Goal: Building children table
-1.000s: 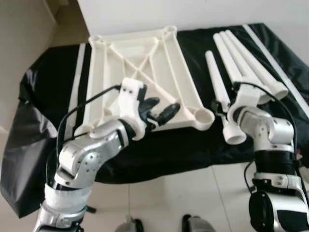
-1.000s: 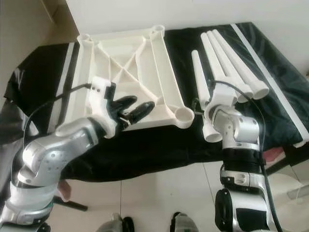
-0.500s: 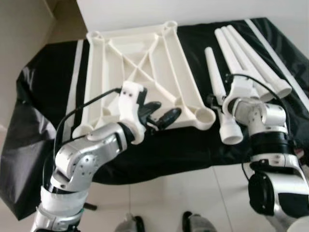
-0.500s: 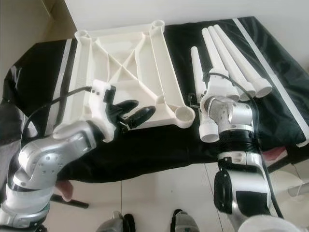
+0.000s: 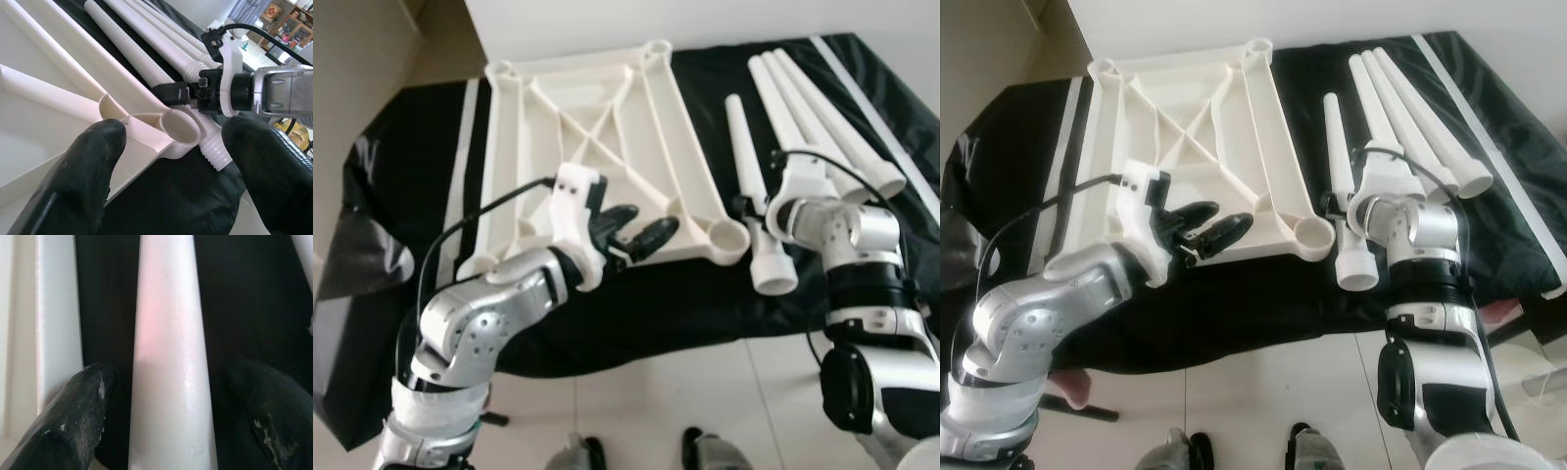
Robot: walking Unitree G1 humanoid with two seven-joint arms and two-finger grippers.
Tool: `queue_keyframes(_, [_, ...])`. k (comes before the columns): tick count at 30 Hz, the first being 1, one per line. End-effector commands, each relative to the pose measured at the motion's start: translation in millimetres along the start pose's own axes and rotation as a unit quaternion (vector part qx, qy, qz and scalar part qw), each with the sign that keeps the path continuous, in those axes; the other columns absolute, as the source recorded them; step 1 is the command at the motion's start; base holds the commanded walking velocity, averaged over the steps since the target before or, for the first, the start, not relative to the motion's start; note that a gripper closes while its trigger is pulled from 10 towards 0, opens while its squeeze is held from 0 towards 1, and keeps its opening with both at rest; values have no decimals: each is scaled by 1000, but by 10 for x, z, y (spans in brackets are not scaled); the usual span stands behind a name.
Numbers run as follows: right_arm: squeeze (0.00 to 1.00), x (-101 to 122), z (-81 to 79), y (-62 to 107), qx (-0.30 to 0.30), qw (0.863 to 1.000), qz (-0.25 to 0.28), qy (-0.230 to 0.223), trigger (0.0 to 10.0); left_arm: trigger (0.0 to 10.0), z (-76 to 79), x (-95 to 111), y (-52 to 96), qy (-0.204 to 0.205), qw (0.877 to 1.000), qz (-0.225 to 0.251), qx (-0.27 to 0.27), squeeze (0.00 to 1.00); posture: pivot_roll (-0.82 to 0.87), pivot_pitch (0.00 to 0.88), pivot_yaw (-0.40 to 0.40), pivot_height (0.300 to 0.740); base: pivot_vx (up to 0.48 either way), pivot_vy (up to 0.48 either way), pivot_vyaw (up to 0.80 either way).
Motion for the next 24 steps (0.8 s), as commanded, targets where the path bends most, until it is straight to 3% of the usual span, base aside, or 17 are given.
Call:
queue_keyframes(1, [0, -394, -21, -56, 4, 997, -73, 5, 10000, 10000, 103, 12, 20, -1, 999, -1, -47, 0, -20, 242, 57, 740, 0, 0, 0])
queue_keyframes(11, [0, -552, 97, 177, -19, 996, -84, 14, 10000, 10000, 91, 73, -9, -4, 999, 15, -46, 0, -42, 209, 40, 740, 0, 0, 0])
queue_keyframes(22, [0, -731, 228, 139, -44, 993, -104, 22, 10000, 10000, 96, 98, -38, -5, 998, 23, -51, 0, -58, 187, 42, 740, 0, 0, 0])
queue_keyframes(23, [0, -746, 247, 118, -50, 993, -105, 27, 4902, 10000, 99, 98, -44, -5, 998, 23, -52, 0, -58, 185, 42, 740, 0, 0, 0])
queue_keyframes(24, [0, -757, 256, 108, -52, 993, -105, 32, 4039, 10000, 101, 97, -48, -5, 998, 23, -52, 0, -58, 184, 40, 740, 0, 0, 0])
Point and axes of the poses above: a point about 5 cm out from each wrist's last joint towards the gripper, its own y axis pointing back from the gripper into the wrist, its own x axis along the axis of the wrist's last joint, z = x × y, the point moved 4 cm from there along -y, pointing out of the wrist towards the gripper
